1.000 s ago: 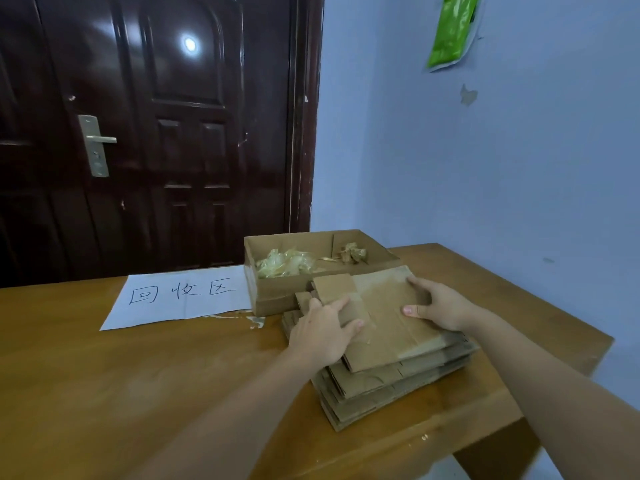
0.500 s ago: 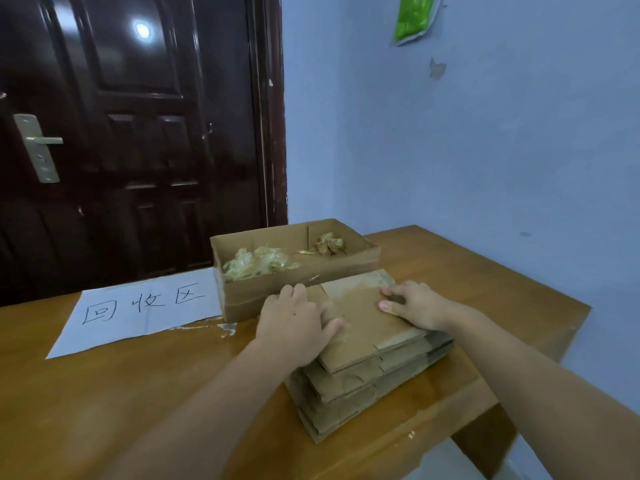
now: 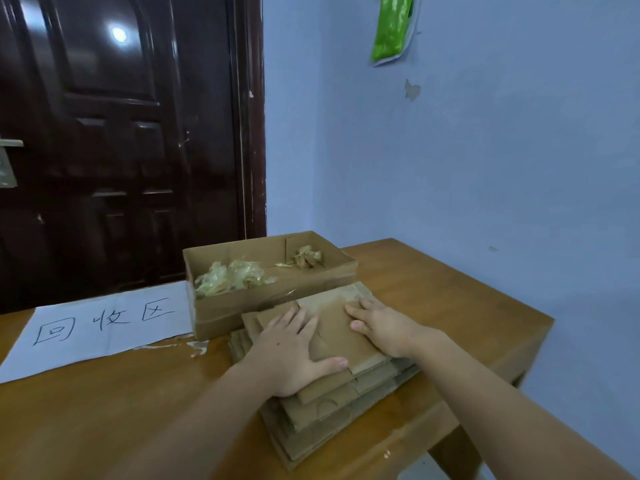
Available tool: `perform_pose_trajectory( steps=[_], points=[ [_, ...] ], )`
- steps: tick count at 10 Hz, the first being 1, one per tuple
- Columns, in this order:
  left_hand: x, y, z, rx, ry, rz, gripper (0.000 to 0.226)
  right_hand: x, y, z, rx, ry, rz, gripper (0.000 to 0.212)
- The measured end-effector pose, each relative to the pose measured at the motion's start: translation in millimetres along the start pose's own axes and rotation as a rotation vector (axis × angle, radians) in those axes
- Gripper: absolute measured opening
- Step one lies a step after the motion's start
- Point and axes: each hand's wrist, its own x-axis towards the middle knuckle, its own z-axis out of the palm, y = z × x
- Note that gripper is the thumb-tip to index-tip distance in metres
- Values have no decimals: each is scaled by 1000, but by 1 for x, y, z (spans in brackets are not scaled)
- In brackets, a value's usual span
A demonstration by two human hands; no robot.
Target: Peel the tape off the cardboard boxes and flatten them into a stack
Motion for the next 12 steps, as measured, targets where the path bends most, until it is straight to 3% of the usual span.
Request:
perform_pose_trajectory(
  steps=[2, 6, 7, 9, 11, 12],
  points=[
    [-1, 2, -7, -14, -34, -13, 126, 7, -36, 12, -115, 21, 101, 85],
    [-7, 9, -7, -10, 2, -42, 124, 7, -34, 29, -5, 111, 153, 82],
    [-15, 9, -7, -21, 46, -43, 108, 2, -35, 28, -7, 98, 158, 81],
    [-49, -12, -26, 20, 24, -6, 99, -1, -40, 5, -86, 25, 163, 80],
    [-91, -54, -62, -46, 78, -105, 90, -9, -83, -34, -228, 20, 139, 39],
    [-114, -79, -74, -41, 123, -154, 89, -10, -118, -49, -398, 105, 113, 29]
  ],
)
